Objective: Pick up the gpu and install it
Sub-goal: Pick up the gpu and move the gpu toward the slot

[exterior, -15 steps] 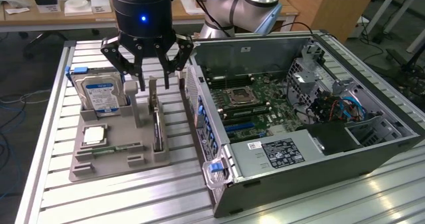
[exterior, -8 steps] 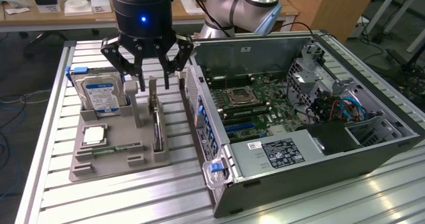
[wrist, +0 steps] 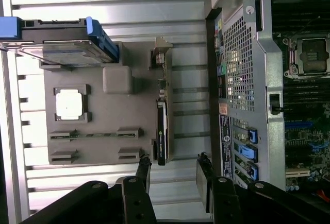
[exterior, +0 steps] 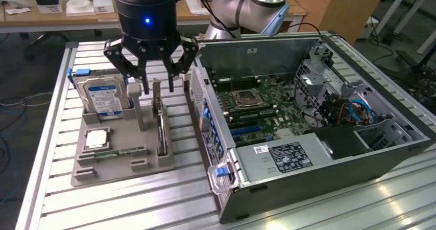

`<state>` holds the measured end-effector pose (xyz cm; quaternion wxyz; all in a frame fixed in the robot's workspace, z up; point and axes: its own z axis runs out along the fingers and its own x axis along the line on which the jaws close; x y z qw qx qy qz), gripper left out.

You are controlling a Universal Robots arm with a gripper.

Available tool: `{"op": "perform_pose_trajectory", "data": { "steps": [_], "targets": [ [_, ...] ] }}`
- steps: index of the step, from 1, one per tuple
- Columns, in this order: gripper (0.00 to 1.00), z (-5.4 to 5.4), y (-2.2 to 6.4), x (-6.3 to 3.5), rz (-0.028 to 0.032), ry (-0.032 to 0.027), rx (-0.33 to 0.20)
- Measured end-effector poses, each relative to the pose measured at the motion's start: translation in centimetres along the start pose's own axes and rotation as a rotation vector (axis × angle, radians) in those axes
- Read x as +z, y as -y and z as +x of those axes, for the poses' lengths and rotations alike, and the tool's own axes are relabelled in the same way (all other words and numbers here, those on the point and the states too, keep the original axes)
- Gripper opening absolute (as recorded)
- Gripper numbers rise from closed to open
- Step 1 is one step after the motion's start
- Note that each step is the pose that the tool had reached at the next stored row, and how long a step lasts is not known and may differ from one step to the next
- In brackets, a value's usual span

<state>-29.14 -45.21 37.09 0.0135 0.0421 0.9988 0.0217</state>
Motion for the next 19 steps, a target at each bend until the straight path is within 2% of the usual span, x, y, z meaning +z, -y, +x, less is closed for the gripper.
{"op": "perform_pose_trajectory", "data": {
  "steps": [7,19],
  "targets": [
    [0.49,0.03,0.03,0.68,0.0002,-0.0002,0.000],
    [0.49,0.03,0.03,0.74,0.0004,-0.0002,0.000]
  ]
}}
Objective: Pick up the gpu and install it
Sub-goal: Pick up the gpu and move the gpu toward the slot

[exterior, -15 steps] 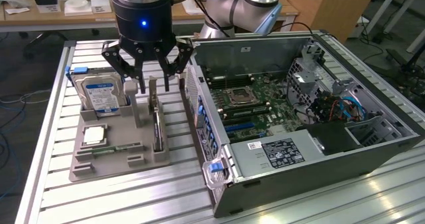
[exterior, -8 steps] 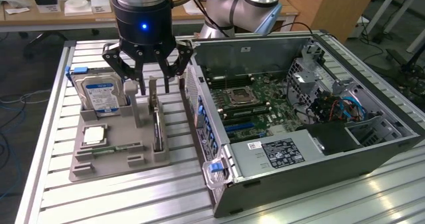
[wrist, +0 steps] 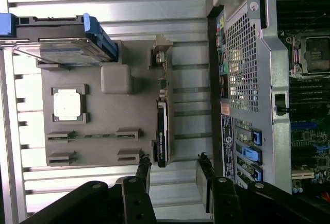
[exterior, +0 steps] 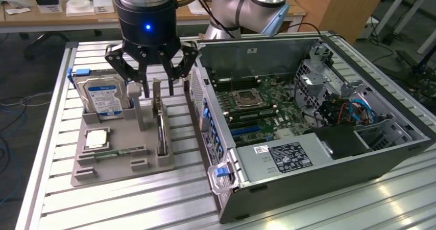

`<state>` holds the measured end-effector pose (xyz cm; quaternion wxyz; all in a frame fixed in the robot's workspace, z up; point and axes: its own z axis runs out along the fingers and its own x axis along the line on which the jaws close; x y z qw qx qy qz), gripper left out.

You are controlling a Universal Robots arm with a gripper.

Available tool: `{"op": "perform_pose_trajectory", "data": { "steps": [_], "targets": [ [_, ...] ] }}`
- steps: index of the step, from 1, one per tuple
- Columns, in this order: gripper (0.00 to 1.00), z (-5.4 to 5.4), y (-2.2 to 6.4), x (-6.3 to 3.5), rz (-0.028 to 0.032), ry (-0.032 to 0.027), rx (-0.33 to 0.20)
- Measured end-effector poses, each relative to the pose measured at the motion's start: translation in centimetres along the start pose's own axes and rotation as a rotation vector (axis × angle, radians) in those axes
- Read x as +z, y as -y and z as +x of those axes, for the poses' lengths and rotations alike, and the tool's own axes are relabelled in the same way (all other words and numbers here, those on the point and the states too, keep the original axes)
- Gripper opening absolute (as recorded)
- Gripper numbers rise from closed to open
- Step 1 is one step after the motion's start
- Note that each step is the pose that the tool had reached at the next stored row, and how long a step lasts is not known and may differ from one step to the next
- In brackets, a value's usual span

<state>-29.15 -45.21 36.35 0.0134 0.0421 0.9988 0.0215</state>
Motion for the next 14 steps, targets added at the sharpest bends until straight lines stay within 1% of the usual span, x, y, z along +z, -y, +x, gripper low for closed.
{"op": "perform_pose_trajectory", "data": {
  "steps": [4,10,14],
  "targets": [
    [0.49,0.01,0.01,0.27,-0.0001,0.0001,0.000],
    [0.49,0.02,0.04,0.94,0.0000,0.0000,0.000],
    [0.49,0.02,0.04,0.96,0.0000,0.0001,0.000]
  ]
}}
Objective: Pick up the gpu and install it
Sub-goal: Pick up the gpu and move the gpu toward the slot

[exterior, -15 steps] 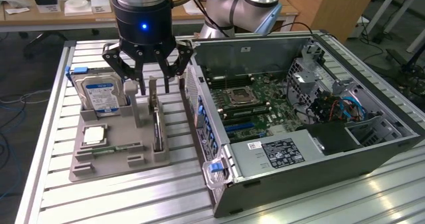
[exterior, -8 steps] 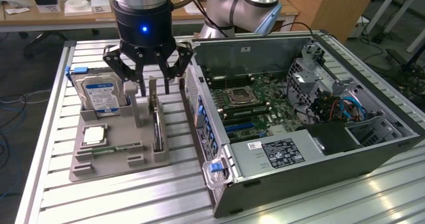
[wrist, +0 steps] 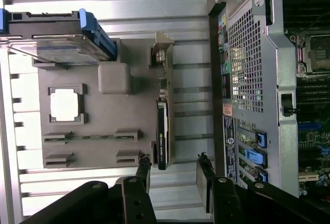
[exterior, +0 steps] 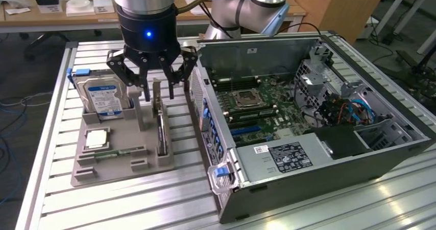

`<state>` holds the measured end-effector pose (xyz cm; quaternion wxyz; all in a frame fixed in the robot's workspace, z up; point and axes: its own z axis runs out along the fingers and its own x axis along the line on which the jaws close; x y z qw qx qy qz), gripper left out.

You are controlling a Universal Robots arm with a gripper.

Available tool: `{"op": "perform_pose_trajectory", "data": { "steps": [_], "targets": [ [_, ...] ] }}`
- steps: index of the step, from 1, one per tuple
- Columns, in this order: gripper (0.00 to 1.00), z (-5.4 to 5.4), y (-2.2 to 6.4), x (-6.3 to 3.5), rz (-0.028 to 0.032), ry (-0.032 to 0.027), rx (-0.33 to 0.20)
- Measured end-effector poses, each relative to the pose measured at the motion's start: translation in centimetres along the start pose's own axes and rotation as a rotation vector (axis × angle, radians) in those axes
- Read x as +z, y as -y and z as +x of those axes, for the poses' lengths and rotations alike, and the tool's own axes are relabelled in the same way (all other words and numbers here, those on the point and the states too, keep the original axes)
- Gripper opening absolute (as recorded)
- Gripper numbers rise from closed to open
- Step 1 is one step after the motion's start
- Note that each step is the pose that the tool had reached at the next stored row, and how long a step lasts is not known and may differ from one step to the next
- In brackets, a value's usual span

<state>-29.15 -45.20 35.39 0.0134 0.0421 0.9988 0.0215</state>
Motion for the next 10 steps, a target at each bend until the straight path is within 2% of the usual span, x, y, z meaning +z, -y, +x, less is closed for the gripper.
{"op": "perform_pose_trajectory", "data": {
  "steps": [10],
  "targets": [
    [0.49,0.01,0.02,0.53,0.0001,0.0000,0.000]
  ]
}}
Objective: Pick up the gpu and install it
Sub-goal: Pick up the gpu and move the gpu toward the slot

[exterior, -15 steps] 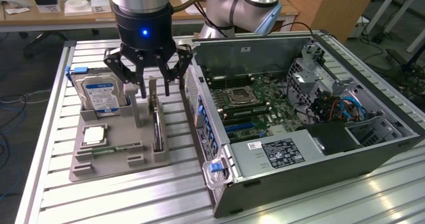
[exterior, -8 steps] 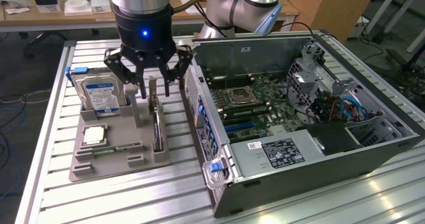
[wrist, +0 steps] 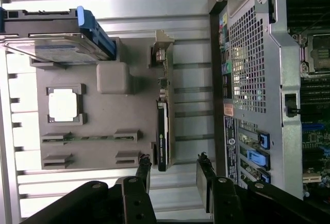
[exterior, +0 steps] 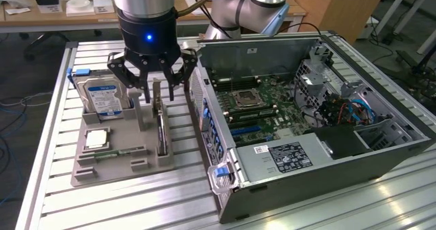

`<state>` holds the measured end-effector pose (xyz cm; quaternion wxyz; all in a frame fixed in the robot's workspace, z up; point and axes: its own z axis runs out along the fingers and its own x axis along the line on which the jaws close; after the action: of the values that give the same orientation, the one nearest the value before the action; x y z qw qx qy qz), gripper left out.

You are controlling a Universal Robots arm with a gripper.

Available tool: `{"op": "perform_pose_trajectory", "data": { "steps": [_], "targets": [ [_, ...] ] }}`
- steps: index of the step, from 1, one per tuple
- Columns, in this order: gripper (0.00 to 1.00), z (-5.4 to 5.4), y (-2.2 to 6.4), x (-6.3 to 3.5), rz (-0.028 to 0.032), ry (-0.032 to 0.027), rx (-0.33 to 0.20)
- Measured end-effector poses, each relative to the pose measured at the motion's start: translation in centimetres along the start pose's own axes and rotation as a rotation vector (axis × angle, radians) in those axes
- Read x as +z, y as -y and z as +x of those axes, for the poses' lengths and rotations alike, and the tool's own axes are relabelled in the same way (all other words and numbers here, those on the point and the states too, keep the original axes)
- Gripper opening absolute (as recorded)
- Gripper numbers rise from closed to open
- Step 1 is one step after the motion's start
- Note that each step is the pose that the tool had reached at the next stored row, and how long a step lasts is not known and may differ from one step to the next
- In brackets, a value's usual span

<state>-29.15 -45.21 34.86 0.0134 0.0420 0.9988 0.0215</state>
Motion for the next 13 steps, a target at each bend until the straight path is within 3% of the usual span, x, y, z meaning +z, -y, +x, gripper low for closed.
{"op": "perform_pose_trajectory", "data": {
  "steps": [13],
  "targets": [
    [0.49,0.02,0.02,0.57,-0.0001,0.0000,0.000]
  ]
}}
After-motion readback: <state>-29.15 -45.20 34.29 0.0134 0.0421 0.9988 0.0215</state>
